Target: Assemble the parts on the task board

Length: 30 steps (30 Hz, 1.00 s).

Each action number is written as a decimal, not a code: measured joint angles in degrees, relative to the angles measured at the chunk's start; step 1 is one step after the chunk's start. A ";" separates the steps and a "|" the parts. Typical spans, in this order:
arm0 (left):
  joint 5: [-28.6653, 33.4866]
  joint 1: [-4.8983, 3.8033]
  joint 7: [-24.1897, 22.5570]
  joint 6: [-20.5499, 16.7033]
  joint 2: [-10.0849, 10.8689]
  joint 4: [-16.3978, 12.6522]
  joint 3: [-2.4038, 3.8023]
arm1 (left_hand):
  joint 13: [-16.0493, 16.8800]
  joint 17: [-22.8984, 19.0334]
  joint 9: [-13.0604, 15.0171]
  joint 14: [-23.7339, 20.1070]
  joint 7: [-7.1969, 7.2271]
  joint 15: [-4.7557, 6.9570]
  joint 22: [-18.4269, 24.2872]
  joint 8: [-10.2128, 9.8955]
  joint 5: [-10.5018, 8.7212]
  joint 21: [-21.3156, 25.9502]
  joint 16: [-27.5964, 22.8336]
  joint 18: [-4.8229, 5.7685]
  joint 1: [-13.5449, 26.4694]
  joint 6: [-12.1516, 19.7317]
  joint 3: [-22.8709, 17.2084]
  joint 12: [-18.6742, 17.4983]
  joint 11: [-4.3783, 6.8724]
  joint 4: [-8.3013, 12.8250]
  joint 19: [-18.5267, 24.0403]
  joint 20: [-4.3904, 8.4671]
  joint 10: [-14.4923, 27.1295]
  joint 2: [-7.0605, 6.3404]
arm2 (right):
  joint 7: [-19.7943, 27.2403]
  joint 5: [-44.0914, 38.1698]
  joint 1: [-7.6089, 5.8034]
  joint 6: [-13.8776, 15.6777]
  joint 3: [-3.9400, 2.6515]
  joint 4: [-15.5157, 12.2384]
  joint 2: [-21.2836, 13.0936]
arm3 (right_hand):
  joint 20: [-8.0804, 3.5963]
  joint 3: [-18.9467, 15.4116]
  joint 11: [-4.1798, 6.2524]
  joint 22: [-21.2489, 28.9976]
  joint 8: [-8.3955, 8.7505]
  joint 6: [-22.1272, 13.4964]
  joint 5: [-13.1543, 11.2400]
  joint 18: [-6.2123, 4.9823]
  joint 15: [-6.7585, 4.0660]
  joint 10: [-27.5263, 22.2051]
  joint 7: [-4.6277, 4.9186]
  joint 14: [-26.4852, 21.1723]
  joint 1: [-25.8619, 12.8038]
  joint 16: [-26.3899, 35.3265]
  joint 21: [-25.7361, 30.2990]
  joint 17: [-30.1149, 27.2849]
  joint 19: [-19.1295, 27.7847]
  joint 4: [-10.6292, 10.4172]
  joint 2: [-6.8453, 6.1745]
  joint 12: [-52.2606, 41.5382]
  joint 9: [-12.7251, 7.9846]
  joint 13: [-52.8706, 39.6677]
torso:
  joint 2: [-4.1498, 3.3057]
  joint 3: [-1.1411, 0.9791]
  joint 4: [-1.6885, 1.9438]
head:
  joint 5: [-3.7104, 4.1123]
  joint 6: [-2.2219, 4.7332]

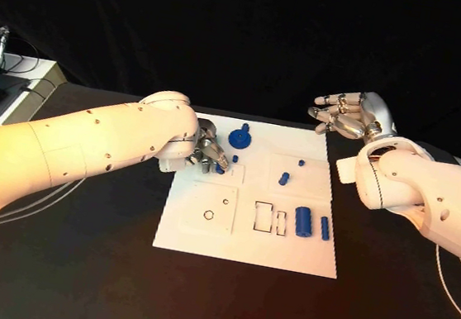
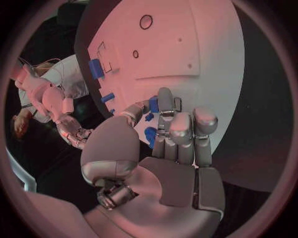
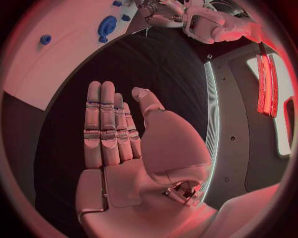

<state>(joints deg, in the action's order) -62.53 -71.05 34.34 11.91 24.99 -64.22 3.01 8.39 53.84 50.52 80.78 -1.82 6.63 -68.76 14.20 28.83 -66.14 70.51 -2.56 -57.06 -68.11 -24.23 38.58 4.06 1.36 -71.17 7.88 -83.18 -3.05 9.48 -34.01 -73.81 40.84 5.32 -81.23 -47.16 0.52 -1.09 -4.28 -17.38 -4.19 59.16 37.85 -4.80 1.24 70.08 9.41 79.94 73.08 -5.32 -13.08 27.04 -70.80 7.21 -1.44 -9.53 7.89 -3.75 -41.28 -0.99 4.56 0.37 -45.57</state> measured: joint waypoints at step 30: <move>0.61 0.02 0.30 0.53 -0.70 0.83 -0.13 | -0.72 -0.11 0.81 0.30 4.60 0.14 -0.52 0.76 -0.35 0.89 0.27 -0.03 -3.07 -4.56 13.92 1.68 0.43 -3.01 0.01 0.00 -0.22 2.63 | -0.27 -0.63 0.02 -0.42 0.01 0.03 0.03 | -0.20 0.00 -0.21 0.17 0.00 0.00 0.00 0.00 0.00 -0.21 0.00 0.01 -0.24 0.00 0.00 -0.06 0.20 -0.01 -0.24 0.21 0.01 0.00 | 0.01 -0.04 0.02 | 0.34 -0.02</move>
<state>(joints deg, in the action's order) -61.91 -71.03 34.64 12.44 24.29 -63.39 2.88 7.68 53.73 51.33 81.08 2.78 6.77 -69.28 14.97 28.48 -65.25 70.78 -2.59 -60.13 -72.68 -10.31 40.26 4.48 -1.65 -71.16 7.88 -83.39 -0.42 9.21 -34.64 -73.79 40.41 5.33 -81.20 -47.14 0.31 -1.09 -4.49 -17.20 -4.19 59.16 37.84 -4.80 1.24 69.88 9.41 79.94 72.84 -5.31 -13.08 26.99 -70.59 7.21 -1.68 -9.32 7.90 -3.75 -41.27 -1.03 4.58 0.70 -45.59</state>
